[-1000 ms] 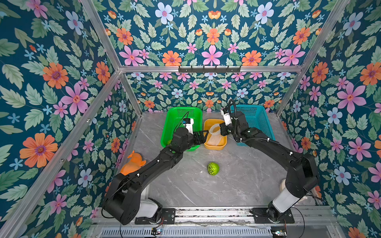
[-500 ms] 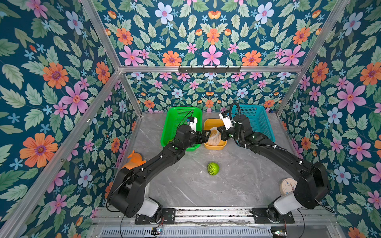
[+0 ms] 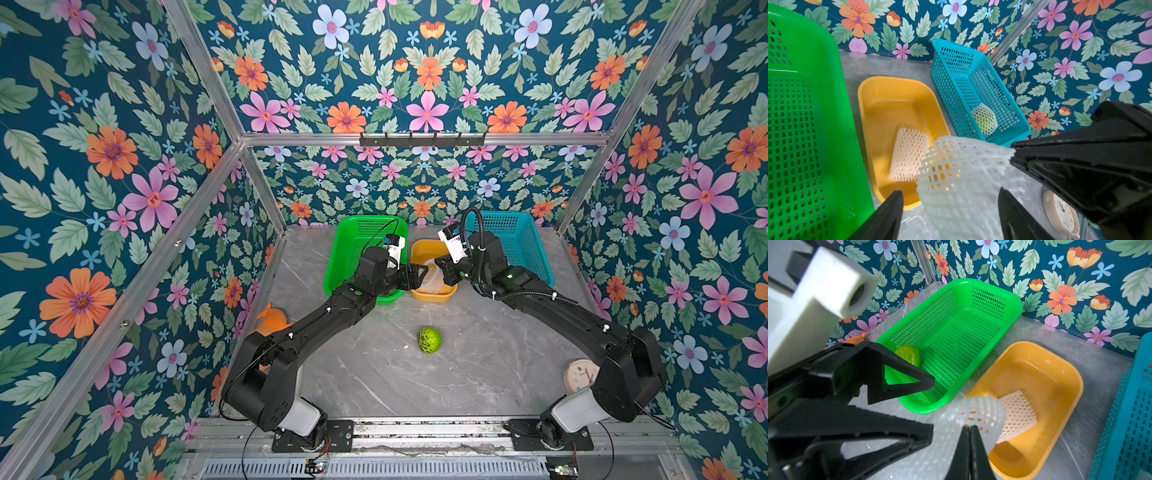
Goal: Sleeve custard apples in foam nets
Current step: Open the foam net.
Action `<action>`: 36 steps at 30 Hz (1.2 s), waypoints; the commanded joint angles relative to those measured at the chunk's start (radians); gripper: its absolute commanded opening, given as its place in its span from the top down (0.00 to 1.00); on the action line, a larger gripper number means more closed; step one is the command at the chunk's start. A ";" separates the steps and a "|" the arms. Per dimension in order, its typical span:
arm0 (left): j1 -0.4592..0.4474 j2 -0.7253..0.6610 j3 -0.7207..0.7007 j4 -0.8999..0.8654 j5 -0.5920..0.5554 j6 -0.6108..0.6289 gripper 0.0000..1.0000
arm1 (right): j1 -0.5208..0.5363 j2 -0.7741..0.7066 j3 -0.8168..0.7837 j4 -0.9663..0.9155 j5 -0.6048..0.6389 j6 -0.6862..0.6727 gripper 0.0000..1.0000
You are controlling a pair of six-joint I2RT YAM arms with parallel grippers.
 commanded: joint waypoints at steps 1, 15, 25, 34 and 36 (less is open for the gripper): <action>0.000 0.008 0.014 -0.041 0.011 0.037 0.29 | 0.003 0.006 0.014 -0.012 -0.024 -0.013 1.00; 0.000 0.016 0.035 -0.028 -0.059 0.025 0.99 | 0.004 0.007 0.032 -0.045 -0.029 0.052 0.71; -0.010 0.001 -0.056 0.092 -0.201 -0.104 1.00 | 0.016 -0.028 -0.013 -0.041 -0.023 0.471 0.22; -0.052 -0.051 -0.092 0.127 -0.305 -0.089 1.00 | 0.083 0.026 -0.003 -0.003 0.014 0.519 0.31; -0.058 -0.056 -0.096 0.132 -0.306 -0.089 1.00 | 0.082 0.051 0.019 -0.005 0.015 0.525 0.43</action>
